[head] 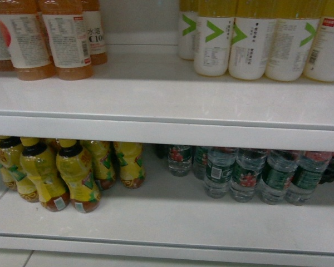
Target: Move water from second to third shelf
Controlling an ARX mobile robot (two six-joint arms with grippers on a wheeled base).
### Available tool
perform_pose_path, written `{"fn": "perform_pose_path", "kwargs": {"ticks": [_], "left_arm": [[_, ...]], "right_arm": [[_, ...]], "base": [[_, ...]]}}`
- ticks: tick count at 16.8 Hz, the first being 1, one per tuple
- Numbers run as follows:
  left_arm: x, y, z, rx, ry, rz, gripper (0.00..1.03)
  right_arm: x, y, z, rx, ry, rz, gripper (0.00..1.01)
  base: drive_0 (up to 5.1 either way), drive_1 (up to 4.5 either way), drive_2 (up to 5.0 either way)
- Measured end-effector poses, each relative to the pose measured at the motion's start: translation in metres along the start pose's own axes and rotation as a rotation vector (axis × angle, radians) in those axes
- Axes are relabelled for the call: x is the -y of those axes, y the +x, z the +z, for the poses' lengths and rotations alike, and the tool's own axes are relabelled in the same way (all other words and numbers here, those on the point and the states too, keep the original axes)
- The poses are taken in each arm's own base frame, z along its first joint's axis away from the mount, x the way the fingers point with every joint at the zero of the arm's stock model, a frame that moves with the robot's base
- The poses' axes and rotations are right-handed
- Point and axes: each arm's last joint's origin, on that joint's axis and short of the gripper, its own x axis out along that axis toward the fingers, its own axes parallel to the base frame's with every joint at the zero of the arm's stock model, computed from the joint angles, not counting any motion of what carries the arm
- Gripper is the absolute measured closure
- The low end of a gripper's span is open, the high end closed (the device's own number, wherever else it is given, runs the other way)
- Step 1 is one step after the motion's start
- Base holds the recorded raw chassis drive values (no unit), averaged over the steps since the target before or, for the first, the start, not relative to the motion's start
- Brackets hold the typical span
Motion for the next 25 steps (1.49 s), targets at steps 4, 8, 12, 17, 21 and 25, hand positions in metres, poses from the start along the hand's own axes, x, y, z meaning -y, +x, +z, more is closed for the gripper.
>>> {"fn": "perform_pose_path", "kwargs": {"ticks": [4,8,12,17,21,25], "left_arm": [[0.0000,0.0000,-0.0001,-0.001,0.000,0.000,0.05],[0.0000,0.0000,0.0000,0.000,0.000,0.000,0.05],[0.0000,0.0000,0.0000,0.000,0.000,0.000,0.05],[0.0000,0.0000,-0.0001,-0.001,0.000,0.000,0.05],[0.0000,0.0000,0.0000,0.000,0.000,0.000,0.05],[0.0000,0.0000,0.0000,0.000,0.000,0.000,0.05]], "right_arm": [[0.0000,-0.0001,-0.0001,-0.002,0.000,0.000,0.57],[-0.0001,-0.0002,0.0001,0.000,0.000,0.003,0.57],[-0.0001,0.0000,0.0001,0.001,0.000,0.004,0.57],[-0.0001,0.0001,0.0000,0.000,0.000,0.003,0.57],[-0.0001,0.0000,0.0000,0.000,0.000,0.004,0.57],[-0.0001,-0.0001,0.0002,0.001,0.000,0.004,0.57]], "base": [[-4.3,2.15,2.2],[-4.3,2.10,2.1],[-4.4,1.98,2.0],[-4.4,2.00,2.0],[-4.4,2.02,2.0],[-4.4,2.00,2.0]]}}
